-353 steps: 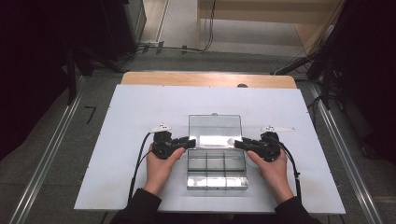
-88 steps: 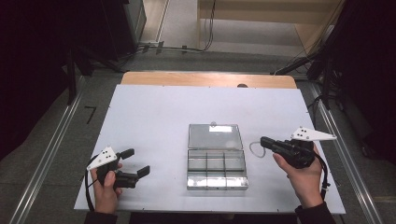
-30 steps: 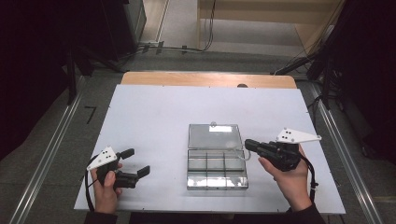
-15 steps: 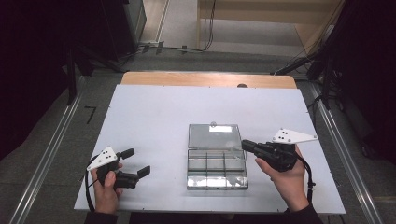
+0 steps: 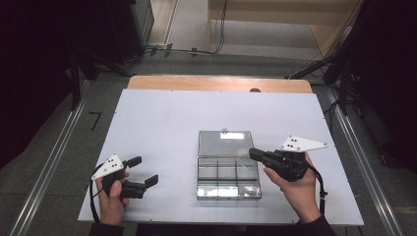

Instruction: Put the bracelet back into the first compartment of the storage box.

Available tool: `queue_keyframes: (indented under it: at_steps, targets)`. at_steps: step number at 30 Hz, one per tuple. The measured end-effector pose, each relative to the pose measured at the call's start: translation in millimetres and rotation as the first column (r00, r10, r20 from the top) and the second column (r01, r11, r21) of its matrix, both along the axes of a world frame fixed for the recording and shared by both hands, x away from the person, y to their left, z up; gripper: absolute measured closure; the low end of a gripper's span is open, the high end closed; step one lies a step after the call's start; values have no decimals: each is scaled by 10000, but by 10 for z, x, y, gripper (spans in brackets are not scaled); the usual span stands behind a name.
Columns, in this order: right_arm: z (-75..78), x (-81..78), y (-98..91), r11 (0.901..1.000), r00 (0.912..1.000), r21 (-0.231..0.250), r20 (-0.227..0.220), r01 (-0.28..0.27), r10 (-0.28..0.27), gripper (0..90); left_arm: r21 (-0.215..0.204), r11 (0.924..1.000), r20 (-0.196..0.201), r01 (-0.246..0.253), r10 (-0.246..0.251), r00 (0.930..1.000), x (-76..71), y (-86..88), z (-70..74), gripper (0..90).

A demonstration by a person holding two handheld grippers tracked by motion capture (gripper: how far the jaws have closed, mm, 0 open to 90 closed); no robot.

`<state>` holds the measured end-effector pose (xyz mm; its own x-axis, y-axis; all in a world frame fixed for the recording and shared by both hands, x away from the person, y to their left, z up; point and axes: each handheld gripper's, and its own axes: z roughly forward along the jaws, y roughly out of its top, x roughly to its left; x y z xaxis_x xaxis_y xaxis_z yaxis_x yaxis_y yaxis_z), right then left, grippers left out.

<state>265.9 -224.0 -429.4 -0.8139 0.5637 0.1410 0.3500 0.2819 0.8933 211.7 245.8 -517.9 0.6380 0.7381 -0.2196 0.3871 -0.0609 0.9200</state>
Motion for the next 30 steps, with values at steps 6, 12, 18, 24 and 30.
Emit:
queue_keyframes:
  at_steps: [6,12,18,24,30]
  targets:
    - [-3,-8,45,10000,10000,-4,-9,-89,89,855,15,10000,-12,-9,9,10000,1,0,-2,0]
    - [1,-18,89,9999,9999,0,-3,-159,159,855,75,10000,-11,28,-28,10000,1,-13,-2,0]
    - [-16,-26,149,9996,9996,-77,3,-277,277,854,87,10000,-6,25,-25,10000,1,-18,-2,0]
    - [-31,-34,203,9992,9993,-103,20,-385,385,855,104,9999,-10,47,-47,10000,3,-24,-5,0]
    - [-45,-42,256,9989,9989,-113,-11,-463,463,855,116,9999,-15,42,-42,10000,5,-23,-7,0]
